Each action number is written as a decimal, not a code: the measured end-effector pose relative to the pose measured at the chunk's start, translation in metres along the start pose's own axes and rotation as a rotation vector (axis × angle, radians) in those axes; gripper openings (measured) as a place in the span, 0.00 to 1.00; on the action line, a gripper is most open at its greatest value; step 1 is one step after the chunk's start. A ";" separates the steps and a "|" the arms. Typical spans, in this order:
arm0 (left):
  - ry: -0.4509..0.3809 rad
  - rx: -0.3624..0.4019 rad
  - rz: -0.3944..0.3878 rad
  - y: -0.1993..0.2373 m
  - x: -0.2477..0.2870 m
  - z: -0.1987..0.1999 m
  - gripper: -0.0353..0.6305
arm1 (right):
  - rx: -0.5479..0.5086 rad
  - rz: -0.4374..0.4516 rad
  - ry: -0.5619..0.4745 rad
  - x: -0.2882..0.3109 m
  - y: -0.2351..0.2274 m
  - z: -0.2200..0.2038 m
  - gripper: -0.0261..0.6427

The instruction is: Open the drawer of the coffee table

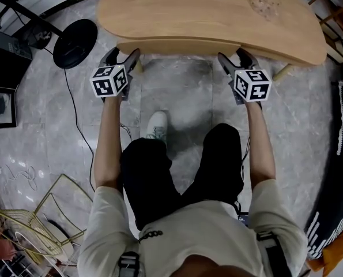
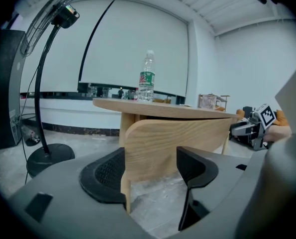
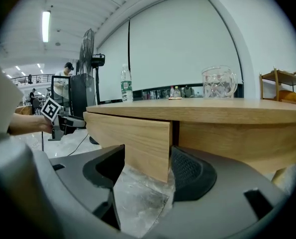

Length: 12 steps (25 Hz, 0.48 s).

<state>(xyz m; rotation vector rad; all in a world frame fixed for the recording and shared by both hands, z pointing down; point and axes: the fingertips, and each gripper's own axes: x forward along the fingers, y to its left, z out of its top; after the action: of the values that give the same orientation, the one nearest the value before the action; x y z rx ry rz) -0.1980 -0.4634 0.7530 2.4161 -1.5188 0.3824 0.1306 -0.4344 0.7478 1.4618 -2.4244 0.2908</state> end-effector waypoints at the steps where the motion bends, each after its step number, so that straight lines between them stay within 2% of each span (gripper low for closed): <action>1: -0.009 0.003 -0.003 0.001 0.000 0.000 0.55 | -0.009 -0.002 -0.007 0.000 -0.002 -0.001 0.43; 6: -0.004 -0.015 -0.039 0.002 0.013 -0.008 0.58 | -0.034 -0.006 -0.013 0.011 -0.011 -0.004 0.45; 12: -0.016 -0.021 -0.047 0.003 0.015 -0.009 0.57 | -0.024 0.008 -0.029 0.019 -0.010 -0.002 0.45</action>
<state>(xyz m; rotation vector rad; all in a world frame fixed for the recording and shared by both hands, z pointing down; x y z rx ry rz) -0.1954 -0.4743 0.7670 2.4396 -1.4616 0.3372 0.1315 -0.4535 0.7565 1.4561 -2.4482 0.2437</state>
